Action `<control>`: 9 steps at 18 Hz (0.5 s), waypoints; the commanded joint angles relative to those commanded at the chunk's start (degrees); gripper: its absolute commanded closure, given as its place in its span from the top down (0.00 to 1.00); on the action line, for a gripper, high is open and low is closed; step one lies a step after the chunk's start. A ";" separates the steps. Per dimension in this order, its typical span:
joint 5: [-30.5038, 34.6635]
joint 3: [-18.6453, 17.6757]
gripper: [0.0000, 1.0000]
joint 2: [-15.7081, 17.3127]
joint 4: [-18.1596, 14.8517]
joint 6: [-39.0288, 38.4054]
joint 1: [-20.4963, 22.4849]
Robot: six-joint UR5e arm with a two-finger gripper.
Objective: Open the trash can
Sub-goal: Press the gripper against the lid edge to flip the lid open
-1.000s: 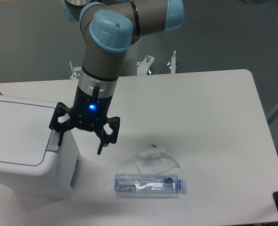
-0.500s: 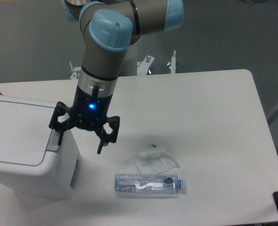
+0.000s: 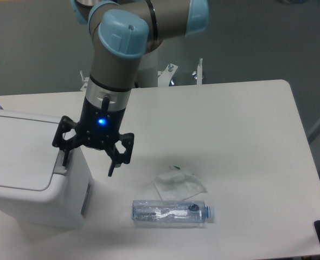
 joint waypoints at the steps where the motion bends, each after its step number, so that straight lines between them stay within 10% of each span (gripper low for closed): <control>1: 0.00 0.00 1.00 -0.09 0.00 0.00 0.00; 9: 0.00 0.00 1.00 -0.27 0.00 0.09 -0.09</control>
